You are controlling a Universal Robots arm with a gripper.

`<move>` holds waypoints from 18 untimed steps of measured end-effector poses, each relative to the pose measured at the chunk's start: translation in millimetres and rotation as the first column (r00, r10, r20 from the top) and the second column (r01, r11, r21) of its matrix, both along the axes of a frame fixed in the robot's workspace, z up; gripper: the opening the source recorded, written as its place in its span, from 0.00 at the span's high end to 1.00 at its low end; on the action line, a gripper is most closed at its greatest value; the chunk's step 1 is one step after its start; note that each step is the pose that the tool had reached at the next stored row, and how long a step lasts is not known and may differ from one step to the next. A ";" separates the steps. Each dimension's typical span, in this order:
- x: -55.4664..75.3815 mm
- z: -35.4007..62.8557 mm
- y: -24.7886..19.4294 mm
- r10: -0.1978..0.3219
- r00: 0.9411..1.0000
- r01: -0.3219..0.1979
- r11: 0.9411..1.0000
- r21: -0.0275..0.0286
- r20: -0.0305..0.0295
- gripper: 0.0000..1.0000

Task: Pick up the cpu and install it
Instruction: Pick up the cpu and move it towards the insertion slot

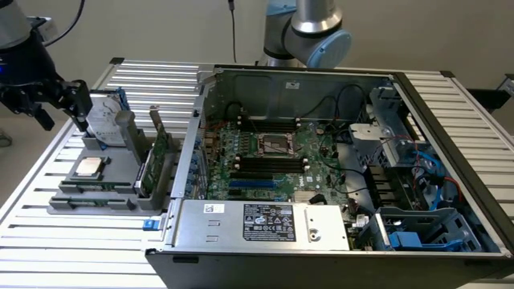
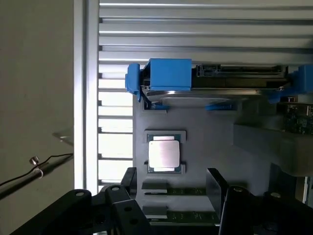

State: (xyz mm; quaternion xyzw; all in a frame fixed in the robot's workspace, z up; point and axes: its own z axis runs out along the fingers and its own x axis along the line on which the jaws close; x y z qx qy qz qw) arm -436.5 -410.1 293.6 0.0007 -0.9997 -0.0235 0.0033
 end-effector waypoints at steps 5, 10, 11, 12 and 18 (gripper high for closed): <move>0.0 -9.0 -0.4 0.000 1.000 0.000 1.000 0.000 -0.002 0.32; 0.1 -17.8 -1.3 0.000 1.000 0.000 1.000 0.000 -0.011 0.32; 0.2 -19.5 -1.4 0.000 1.000 0.000 1.000 0.000 -0.013 0.32; 0.3 -21.2 -1.6 0.000 1.000 0.000 1.000 0.000 -0.015 0.32; 3.4 -32.2 -3.0 0.000 1.000 0.000 1.000 0.000 -0.016 0.32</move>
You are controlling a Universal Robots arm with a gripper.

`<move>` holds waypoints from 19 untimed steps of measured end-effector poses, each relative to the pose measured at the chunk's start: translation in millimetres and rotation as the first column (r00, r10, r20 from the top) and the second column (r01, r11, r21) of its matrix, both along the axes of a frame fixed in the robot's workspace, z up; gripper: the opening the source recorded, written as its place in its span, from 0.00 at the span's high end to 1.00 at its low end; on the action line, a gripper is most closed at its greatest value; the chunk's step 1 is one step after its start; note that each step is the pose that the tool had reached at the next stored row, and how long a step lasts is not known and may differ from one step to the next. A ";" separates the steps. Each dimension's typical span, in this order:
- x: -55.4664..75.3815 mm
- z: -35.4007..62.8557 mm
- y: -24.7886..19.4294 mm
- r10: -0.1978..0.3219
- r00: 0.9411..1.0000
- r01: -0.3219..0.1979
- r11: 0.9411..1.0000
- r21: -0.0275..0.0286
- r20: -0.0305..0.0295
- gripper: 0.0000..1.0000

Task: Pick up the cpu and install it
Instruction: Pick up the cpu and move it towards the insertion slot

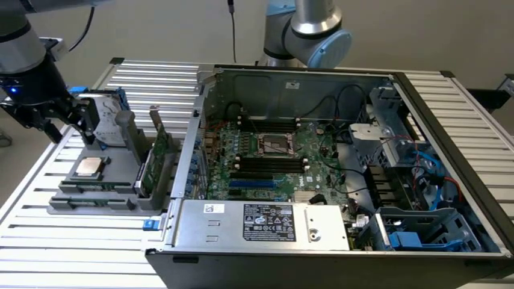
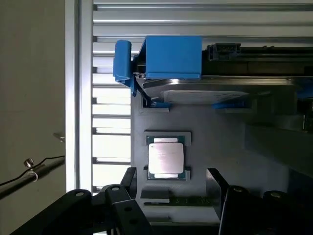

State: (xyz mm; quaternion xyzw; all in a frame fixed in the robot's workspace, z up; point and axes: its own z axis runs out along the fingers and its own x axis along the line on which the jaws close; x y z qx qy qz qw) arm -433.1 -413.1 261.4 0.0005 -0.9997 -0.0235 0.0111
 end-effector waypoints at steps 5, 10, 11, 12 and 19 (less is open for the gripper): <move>1.8 -9.1 -1.6 0.000 1.000 0.000 1.000 0.000 -0.001 0.32; 2.6 -18.1 -3.2 0.000 1.000 0.000 1.000 0.000 -0.005 0.32; 2.7 -20.1 -3.4 0.000 1.000 0.000 1.000 0.000 -0.006 0.32; 2.8 -21.9 -3.6 0.000 1.000 0.000 1.000 0.000 -0.007 0.32; 3.0 -34.6 -4.6 0.000 1.000 0.000 1.000 0.000 -0.013 0.32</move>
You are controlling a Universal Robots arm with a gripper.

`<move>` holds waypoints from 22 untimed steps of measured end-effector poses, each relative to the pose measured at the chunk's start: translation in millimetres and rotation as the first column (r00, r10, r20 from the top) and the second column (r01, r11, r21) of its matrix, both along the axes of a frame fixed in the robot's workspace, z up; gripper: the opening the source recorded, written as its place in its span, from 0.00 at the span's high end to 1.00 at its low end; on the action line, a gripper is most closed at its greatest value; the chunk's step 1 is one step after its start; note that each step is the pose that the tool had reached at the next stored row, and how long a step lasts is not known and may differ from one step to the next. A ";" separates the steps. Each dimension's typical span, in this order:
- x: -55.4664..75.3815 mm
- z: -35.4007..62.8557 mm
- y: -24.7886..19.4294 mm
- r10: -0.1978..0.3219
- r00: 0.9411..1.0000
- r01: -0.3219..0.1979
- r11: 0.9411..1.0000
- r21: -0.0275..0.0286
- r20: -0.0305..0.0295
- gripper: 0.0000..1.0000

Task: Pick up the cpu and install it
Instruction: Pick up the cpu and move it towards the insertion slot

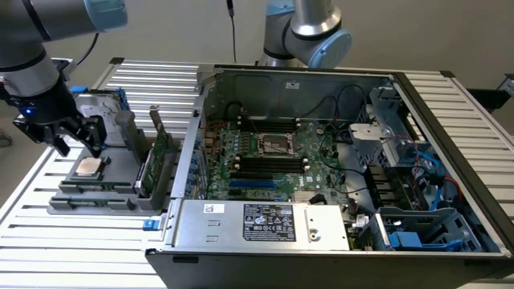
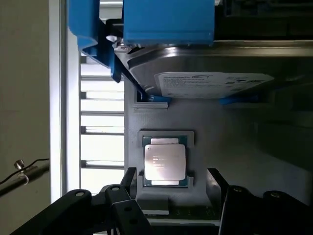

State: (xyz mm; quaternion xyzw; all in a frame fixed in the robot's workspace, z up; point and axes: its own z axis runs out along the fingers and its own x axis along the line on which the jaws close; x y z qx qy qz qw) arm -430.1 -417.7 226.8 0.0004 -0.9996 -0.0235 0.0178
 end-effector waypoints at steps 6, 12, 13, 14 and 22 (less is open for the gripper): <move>0.0 -10.9 0.0 0.000 1.000 0.000 1.000 0.000 -0.001 0.32; 0.0 -21.4 0.0 0.000 1.000 0.000 1.000 0.000 -0.004 0.32; 0.1 -21.9 0.0 -0.001 1.000 0.001 1.000 0.000 -0.006 0.30; 0.0 -22.0 0.0 -0.002 1.000 0.002 1.000 0.000 -0.007 0.24; 0.0 -25.4 0.0 -0.016 1.000 0.016 1.000 0.000 -0.018 0.24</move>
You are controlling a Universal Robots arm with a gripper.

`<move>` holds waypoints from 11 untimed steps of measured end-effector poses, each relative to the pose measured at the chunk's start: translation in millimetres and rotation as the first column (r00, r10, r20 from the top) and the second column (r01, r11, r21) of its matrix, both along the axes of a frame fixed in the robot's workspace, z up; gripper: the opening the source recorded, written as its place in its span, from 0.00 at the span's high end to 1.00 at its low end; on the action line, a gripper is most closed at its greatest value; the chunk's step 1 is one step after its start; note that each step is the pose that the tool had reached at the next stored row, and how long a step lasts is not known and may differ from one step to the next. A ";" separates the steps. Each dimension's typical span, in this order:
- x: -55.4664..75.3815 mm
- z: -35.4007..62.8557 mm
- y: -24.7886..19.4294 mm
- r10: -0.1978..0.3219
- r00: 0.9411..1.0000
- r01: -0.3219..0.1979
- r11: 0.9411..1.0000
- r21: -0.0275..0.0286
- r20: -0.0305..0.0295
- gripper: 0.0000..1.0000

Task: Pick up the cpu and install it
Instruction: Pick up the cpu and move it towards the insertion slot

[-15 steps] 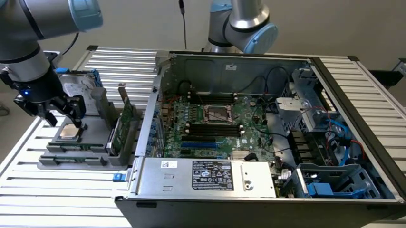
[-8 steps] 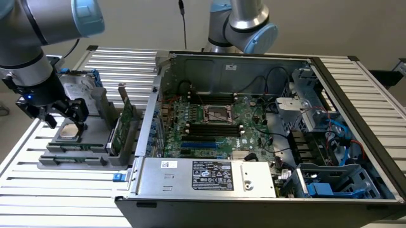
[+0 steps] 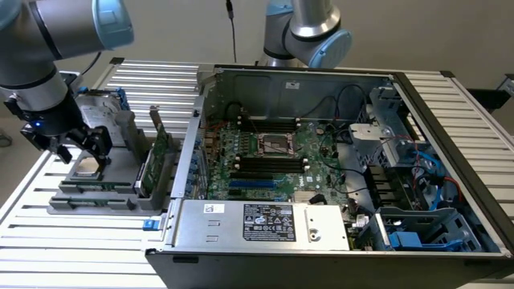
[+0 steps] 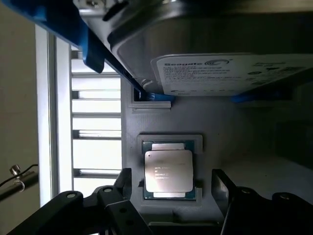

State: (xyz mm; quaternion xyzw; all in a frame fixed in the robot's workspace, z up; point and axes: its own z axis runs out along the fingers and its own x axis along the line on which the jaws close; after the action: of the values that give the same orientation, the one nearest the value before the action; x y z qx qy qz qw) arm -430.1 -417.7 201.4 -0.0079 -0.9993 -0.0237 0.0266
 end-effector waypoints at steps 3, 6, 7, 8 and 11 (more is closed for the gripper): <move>0.0 -1.5 0.0 0.000 1.000 0.000 1.000 0.000 -0.006 0.24; 0.0 -4.5 0.0 0.000 1.000 0.000 1.000 0.000 -0.011 0.24; 0.0 -5.6 0.0 0.000 1.000 0.000 1.000 0.000 -0.012 0.24; 0.0 -6.9 0.0 0.000 1.000 0.000 1.000 0.000 -0.012 0.24; 0.2 -10.5 0.0 0.000 1.000 0.000 1.000 0.000 -0.013 0.24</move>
State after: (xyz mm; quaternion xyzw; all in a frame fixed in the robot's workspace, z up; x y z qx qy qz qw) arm -429.9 -417.7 190.9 -0.0082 -0.9991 -0.0237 0.0331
